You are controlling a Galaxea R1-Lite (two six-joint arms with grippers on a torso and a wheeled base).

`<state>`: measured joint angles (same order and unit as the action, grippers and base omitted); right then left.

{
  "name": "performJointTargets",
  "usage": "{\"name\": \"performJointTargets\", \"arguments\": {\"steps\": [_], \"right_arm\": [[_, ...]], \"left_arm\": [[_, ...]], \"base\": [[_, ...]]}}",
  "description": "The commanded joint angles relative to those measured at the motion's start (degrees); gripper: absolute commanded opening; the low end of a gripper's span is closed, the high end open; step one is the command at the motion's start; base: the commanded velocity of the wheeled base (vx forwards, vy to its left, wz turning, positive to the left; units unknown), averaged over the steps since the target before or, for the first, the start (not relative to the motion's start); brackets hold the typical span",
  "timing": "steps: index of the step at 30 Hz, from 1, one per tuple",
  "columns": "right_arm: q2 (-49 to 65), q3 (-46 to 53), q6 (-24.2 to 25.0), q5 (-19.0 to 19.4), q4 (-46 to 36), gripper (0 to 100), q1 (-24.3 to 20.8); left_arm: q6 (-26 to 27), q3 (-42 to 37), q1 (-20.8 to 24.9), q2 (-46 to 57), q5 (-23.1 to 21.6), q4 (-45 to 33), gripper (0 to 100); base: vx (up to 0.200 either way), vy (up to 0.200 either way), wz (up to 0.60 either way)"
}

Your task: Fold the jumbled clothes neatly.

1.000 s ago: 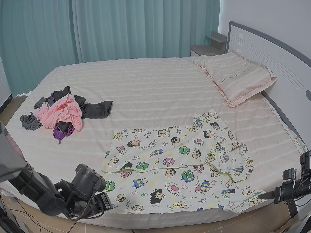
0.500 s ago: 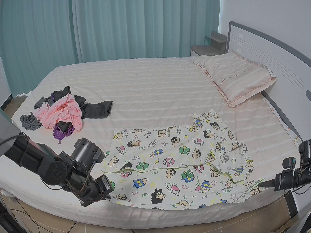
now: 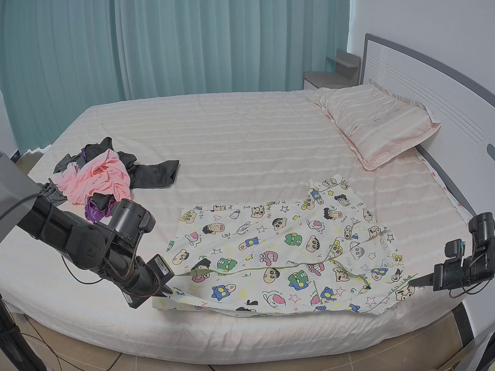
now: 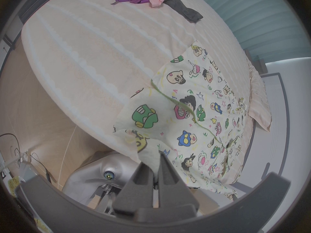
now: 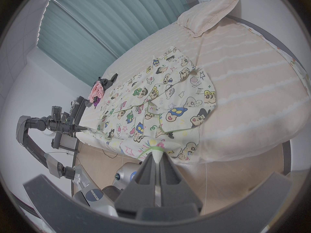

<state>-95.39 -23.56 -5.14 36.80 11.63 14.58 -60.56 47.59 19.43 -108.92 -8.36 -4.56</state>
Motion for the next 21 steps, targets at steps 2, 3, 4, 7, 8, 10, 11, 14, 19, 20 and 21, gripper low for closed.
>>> {"name": "performJointTargets", "arguments": {"steps": [2,3,4,7,8,10,11,14,19,20,21], "right_arm": [[-3.93,-3.07,1.37,0.11,0.41,0,0.01],[-4.19,-3.24,1.45,0.11,0.41,0,0.01],[-5.16,-4.65,2.42,0.11,0.5,0,0.01],[-6.3,-6.58,3.65,0.2,0.5,0,0.01],[-6.91,-7.2,4.18,0.2,0.59,0,0.01],[-7.79,-8.08,4.79,0.11,0.67,0,0.01],[-8.58,-8.96,5.06,0.2,0.67,0,0.01],[-9.99,-10.36,5.06,0.2,0.76,0,0.01],[-12.45,-13.09,5.23,0.2,0.76,0,-0.08],[-12.89,-13.7,5.32,0.11,0.76,0,-0.08],[-13.24,-14.23,5.58,0.11,0.76,0,-0.08]], "left_arm": [[0.01,2.33,-1.68,-3.31,-0.07,0.08,0],[-0.08,2.51,-1.68,-3.49,-0.07,0.08,0],[0.01,3.56,-1.94,-4.46,-0.07,0.08,0],[-0.08,4.88,-2.29,-5.77,-0.07,0.08,0],[-0.17,5.41,-2.38,-6.3,-0.07,0.16,0],[-0.17,6.2,-2.47,-7.0,-0.07,0.16,0],[-0.26,6.99,-2.47,-7.8,-0.07,0.16,0],[-0.7,8.66,-2.64,-9.38,0.01,0.16,0],[-2.28,12.0,-3.35,-11.58,0.1,0.16,0],[-2.28,12.53,-3.52,-11.93,0.1,0.16,0],[-2.28,12.96,-3.7,-12.28,0.1,0.08,0]], "base": [[0.0,0.0,0.0],[0.0,0.0,0.0],[0.0,0.0,0.0],[0.0,0.0,0.0],[0.0,0.0,0.0],[0.0,0.0,0.0],[0.0,0.0,0.0],[0.0,0.0,0.0],[0.0,0.0,0.0],[0.0,0.0,0.0],[0.0,0.0,0.0]]}}
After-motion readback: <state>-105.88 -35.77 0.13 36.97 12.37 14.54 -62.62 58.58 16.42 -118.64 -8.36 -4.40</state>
